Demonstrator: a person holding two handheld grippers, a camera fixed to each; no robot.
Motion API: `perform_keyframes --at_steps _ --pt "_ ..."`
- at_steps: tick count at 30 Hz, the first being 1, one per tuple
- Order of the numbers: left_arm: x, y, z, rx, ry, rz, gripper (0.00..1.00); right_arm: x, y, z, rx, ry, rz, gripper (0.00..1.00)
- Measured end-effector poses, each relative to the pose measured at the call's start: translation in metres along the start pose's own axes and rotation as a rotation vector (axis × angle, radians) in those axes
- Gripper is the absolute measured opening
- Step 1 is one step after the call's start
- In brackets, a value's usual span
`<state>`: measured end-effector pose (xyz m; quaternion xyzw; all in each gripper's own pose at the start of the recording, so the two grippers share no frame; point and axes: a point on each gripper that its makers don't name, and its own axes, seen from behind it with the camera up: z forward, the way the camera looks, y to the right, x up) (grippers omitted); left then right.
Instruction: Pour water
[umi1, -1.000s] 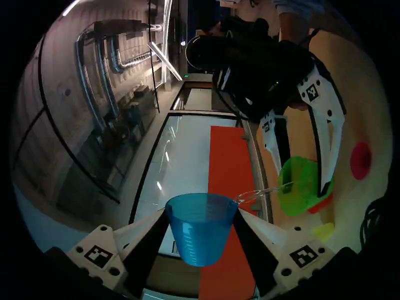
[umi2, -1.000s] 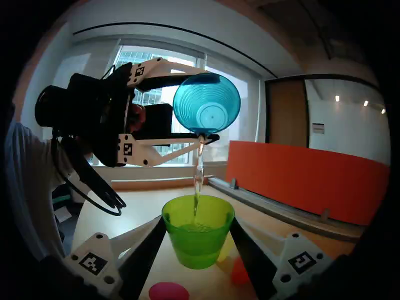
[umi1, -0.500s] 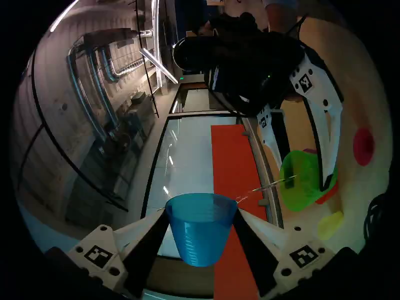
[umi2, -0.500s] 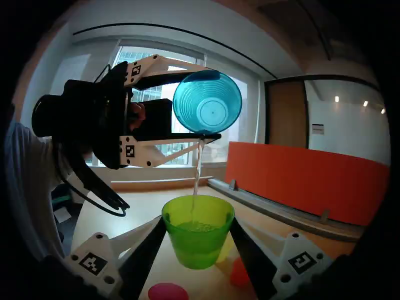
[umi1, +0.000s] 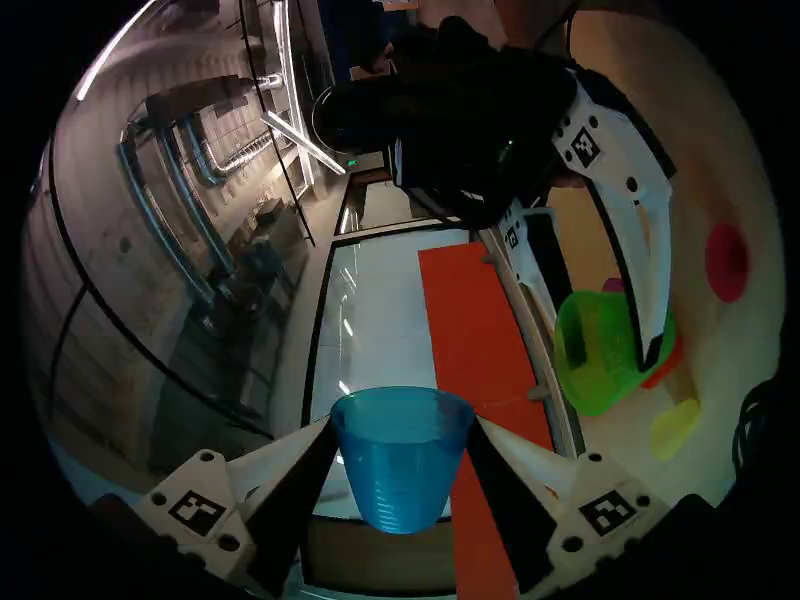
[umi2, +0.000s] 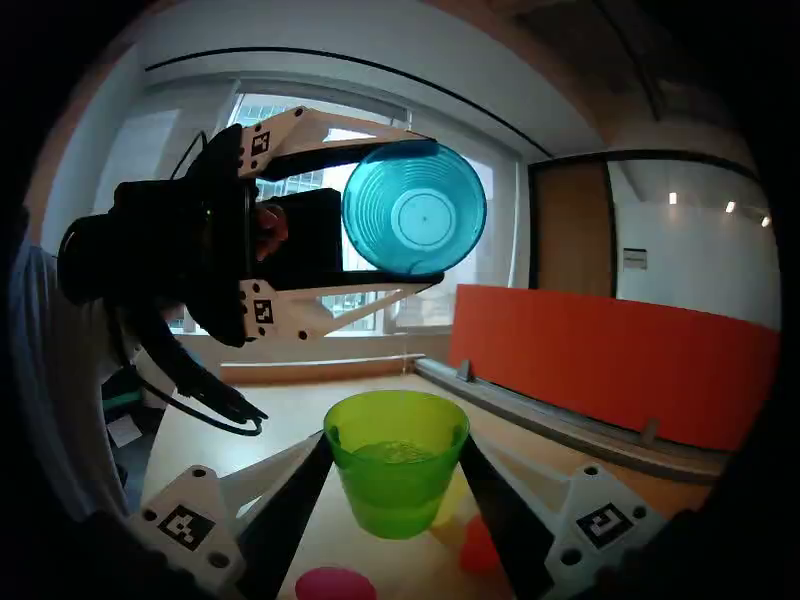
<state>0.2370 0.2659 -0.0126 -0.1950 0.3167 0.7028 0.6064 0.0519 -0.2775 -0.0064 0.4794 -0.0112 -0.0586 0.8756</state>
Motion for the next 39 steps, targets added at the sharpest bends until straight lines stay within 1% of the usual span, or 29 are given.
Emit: perform_keyframes --at_steps 6,9,12,18,24,27,33,36,39 --pt "-0.001 0.002 0.001 -0.004 0.001 -0.035 0.87 0.0 0.002 0.0 -0.005 0.001 0.003 0.89" --pt "-0.003 0.002 0.002 -0.006 -0.003 -0.079 0.87 0.001 0.002 -0.001 -0.006 0.004 0.004 0.89" --pt "-0.007 0.001 0.003 0.001 -0.011 -0.147 0.87 0.002 0.001 -0.001 -0.007 0.007 0.004 0.89" --pt "-0.013 0.002 0.003 0.0 -0.022 -0.325 0.87 0.001 0.002 -0.001 -0.013 0.004 0.002 0.89" --pt "-0.017 0.001 0.002 0.006 -0.025 -0.491 0.87 0.002 0.004 -0.002 -0.018 0.01 0.006 0.89" --pt "-0.018 0.0 0.002 0.007 -0.019 -0.589 0.87 0.003 0.005 -0.002 -0.02 0.014 0.007 0.89" --pt "-0.018 -0.007 0.0 0.015 -0.001 -0.789 0.87 0.006 0.006 -0.003 -0.022 0.023 0.006 0.89" --pt "-0.023 -0.009 0.001 0.018 -0.003 -0.885 0.87 0.008 0.007 -0.004 -0.025 0.026 0.004 0.89" --pt "-0.03 -0.009 0.002 0.024 -0.01 -0.992 0.87 0.009 0.008 -0.006 -0.029 0.029 0.005 0.89"
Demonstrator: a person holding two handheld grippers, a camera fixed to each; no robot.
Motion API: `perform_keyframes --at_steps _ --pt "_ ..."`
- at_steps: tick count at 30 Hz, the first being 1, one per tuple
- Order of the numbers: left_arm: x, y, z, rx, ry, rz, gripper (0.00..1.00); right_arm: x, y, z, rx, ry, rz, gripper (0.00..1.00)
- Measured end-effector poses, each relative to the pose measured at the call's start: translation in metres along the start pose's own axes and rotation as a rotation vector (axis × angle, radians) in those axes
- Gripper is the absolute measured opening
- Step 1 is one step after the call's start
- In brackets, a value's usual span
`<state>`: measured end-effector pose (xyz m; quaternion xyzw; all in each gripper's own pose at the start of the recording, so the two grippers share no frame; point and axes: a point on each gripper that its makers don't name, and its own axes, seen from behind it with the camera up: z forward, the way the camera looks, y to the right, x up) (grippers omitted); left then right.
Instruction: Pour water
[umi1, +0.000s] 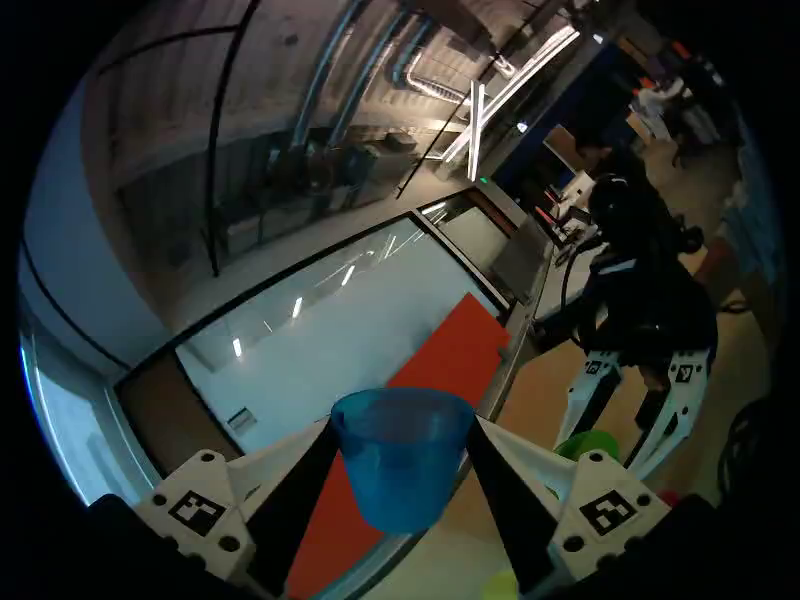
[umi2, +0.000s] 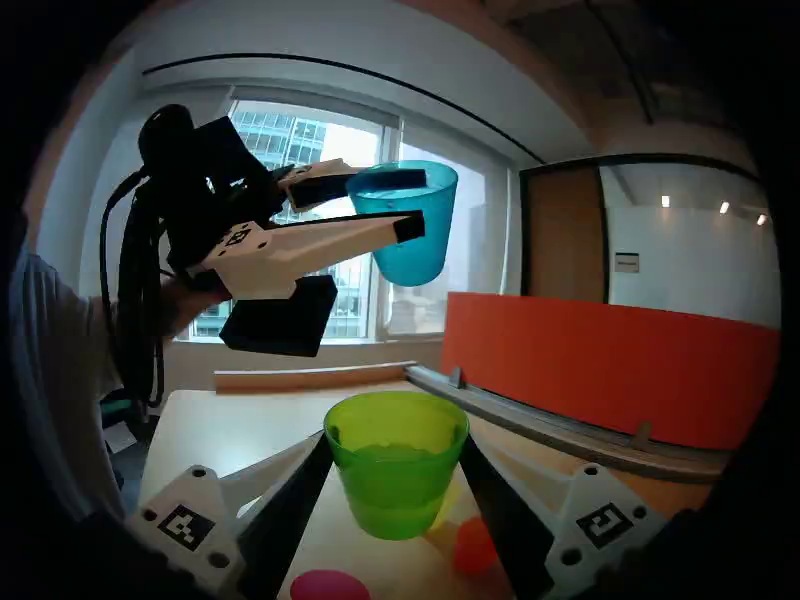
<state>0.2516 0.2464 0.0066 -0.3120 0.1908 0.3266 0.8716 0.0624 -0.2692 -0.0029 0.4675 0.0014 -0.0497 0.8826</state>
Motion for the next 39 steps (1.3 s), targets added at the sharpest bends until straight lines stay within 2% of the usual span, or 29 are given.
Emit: perform_keyframes --at_steps 4,10,15,18,21,24,30,39 --pt "-0.007 -0.006 0.002 0.0 -0.007 -0.171 0.87 0.002 0.002 -0.002 -0.005 0.006 0.0 0.89" --pt "-0.017 -0.012 0.006 -0.013 -0.014 -0.391 0.87 0.005 0.004 -0.004 -0.009 0.015 0.001 0.89" --pt "-0.024 -0.012 0.013 -0.034 -0.02 -0.544 0.87 0.009 0.005 -0.006 -0.01 0.023 0.001 0.89" --pt "-0.028 -0.01 0.015 -0.048 -0.023 -0.61 0.87 0.009 0.005 -0.007 -0.012 0.024 0.001 0.89" --pt "-0.031 -0.008 0.015 -0.062 -0.028 -0.652 0.87 0.009 0.005 -0.007 -0.012 0.023 0.0 0.89" --pt "-0.034 -0.005 0.016 -0.079 -0.037 -0.671 0.87 0.009 0.006 -0.007 -0.013 0.02 0.001 0.89" --pt "-0.046 -0.005 0.013 -0.08 -0.066 -0.677 0.88 0.009 0.009 -0.009 -0.02 0.018 0.011 0.89" --pt "-0.071 0.009 0.0 -0.097 -0.116 -0.669 0.88 0.004 0.02 -0.024 -0.051 -0.004 0.018 0.89"
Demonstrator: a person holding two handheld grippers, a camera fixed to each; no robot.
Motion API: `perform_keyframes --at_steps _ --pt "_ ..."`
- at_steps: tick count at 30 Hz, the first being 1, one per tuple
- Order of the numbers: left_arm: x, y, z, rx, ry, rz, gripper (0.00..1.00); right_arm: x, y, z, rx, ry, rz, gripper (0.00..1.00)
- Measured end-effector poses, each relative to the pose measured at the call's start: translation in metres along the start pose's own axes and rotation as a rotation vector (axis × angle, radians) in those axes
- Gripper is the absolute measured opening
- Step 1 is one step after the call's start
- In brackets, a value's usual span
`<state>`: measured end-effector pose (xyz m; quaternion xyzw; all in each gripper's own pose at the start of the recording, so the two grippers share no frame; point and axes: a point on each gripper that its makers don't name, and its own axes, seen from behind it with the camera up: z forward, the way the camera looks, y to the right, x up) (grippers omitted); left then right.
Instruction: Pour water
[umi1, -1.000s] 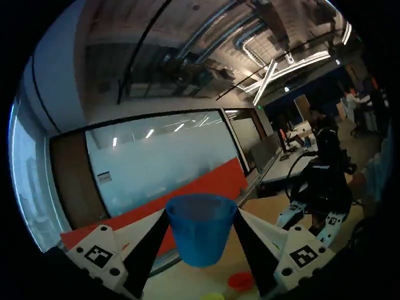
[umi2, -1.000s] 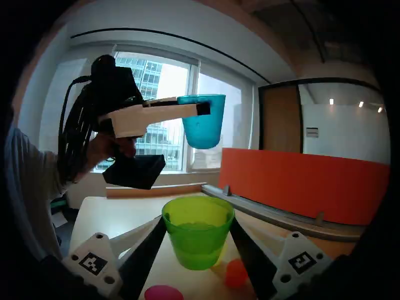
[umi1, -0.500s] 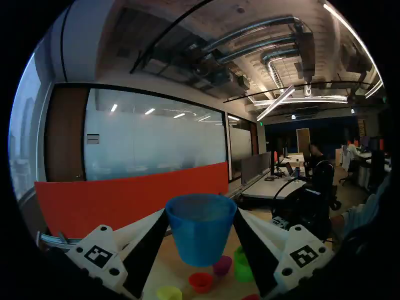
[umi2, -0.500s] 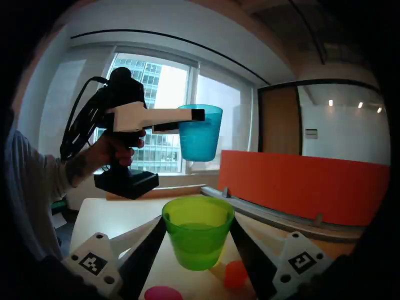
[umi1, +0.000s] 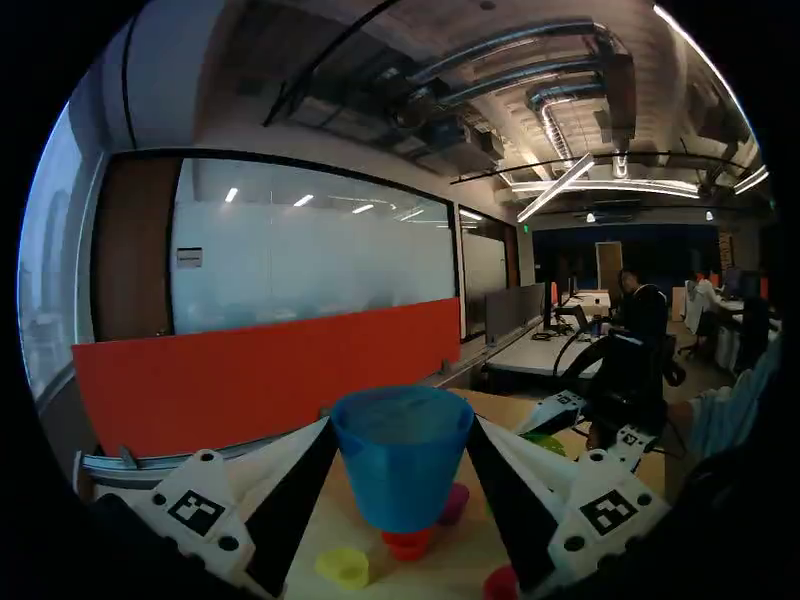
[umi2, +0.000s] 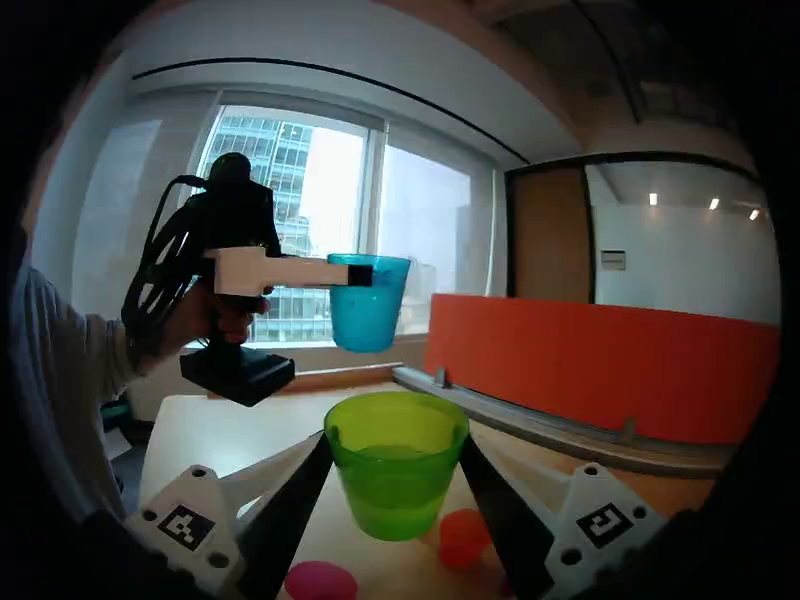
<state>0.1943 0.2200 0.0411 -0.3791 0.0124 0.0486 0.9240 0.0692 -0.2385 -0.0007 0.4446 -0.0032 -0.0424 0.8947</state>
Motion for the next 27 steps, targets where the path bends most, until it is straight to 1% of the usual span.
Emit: perform_keyframes --at_steps 3,12,18,27 --pt "-0.008 0.0 -0.004 0.0 -0.011 0.007 0.88 -0.002 0.005 -0.007 -0.015 -0.009 -0.001 0.89" --pt "-0.035 0.0 -0.016 -0.007 -0.043 -0.007 0.88 0.0 0.026 -0.032 -0.066 -0.023 0.008 0.89" --pt "-0.055 -0.001 -0.026 -0.003 -0.074 -0.007 0.88 0.001 0.039 -0.05 -0.099 -0.03 0.006 0.89" --pt "-0.08 0.005 -0.039 -0.016 -0.111 -0.013 0.88 0.003 0.05 -0.07 -0.127 -0.042 0.006 0.89"
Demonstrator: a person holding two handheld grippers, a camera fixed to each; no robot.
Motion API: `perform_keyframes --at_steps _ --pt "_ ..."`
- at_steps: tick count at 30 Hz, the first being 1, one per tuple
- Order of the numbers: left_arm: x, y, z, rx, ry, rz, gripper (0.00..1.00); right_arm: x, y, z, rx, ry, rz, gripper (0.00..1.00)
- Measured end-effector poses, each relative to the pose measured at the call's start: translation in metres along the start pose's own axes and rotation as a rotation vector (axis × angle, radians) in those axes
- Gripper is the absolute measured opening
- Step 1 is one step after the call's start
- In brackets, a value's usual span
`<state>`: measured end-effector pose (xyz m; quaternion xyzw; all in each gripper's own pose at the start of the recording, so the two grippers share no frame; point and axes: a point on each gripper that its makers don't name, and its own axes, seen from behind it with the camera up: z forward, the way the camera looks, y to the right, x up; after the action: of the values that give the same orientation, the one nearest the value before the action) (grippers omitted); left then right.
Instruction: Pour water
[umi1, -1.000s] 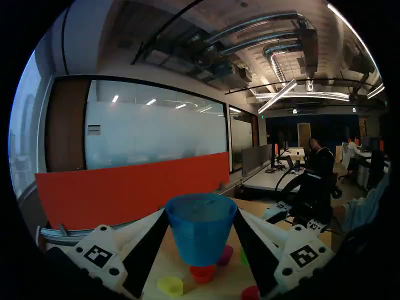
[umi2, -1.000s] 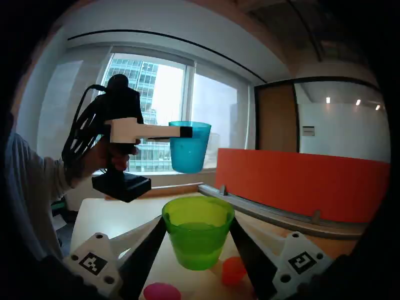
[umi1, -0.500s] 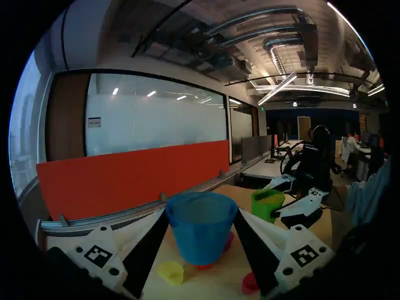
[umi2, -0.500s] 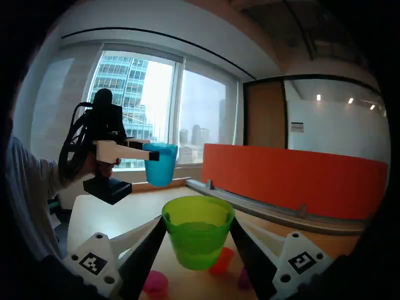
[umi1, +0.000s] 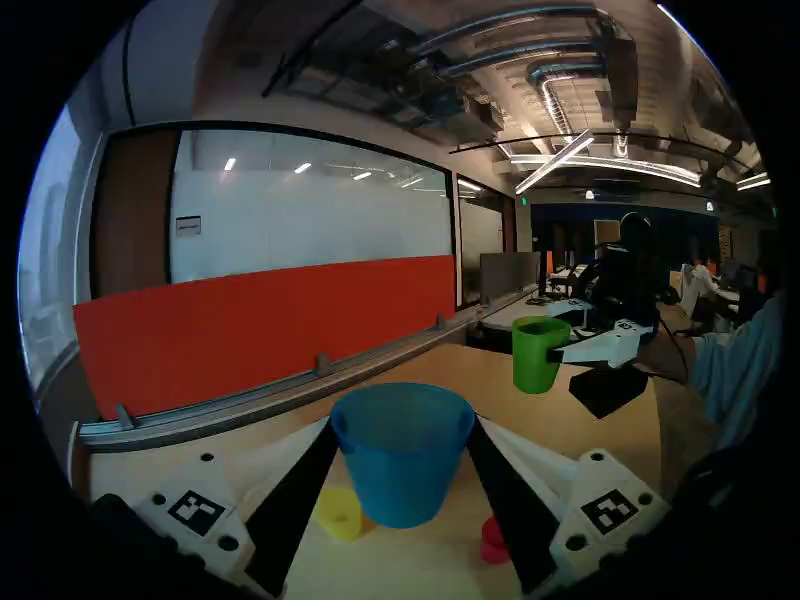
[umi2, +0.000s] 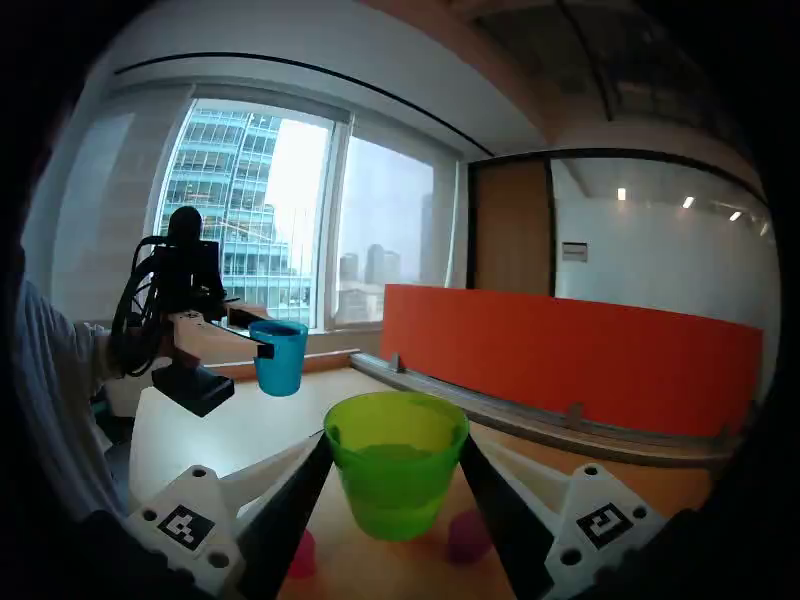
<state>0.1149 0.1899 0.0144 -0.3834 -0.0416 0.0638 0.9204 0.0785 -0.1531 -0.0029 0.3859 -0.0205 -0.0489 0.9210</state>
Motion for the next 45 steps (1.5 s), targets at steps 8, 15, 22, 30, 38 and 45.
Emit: perform_keyframes --at_steps 8,15,22,30,38,45 --pt "-0.022 0.006 -0.004 -0.016 -0.045 0.015 0.88 -0.009 0.003 -0.009 0.004 -0.034 0.003 0.9" --pt "-0.047 0.009 -0.004 -0.029 -0.101 0.025 0.88 -0.03 0.008 -0.017 0.01 -0.096 -0.013 0.9" --pt "-0.076 0.017 -0.004 -0.051 -0.169 0.034 0.88 -0.058 0.01 -0.024 0.019 -0.173 -0.029 0.9" --pt "-0.114 0.027 -0.003 -0.075 -0.258 0.057 0.88 -0.089 0.011 -0.026 0.039 -0.258 -0.024 0.9" --pt "-0.146 0.034 -0.003 -0.112 -0.336 0.07 0.88 -0.118 0.009 -0.022 0.065 -0.337 -0.032 0.9" --pt "-0.179 0.029 -0.005 -0.126 -0.422 0.097 0.88 -0.141 0.009 -0.018 0.082 -0.394 -0.028 0.9"
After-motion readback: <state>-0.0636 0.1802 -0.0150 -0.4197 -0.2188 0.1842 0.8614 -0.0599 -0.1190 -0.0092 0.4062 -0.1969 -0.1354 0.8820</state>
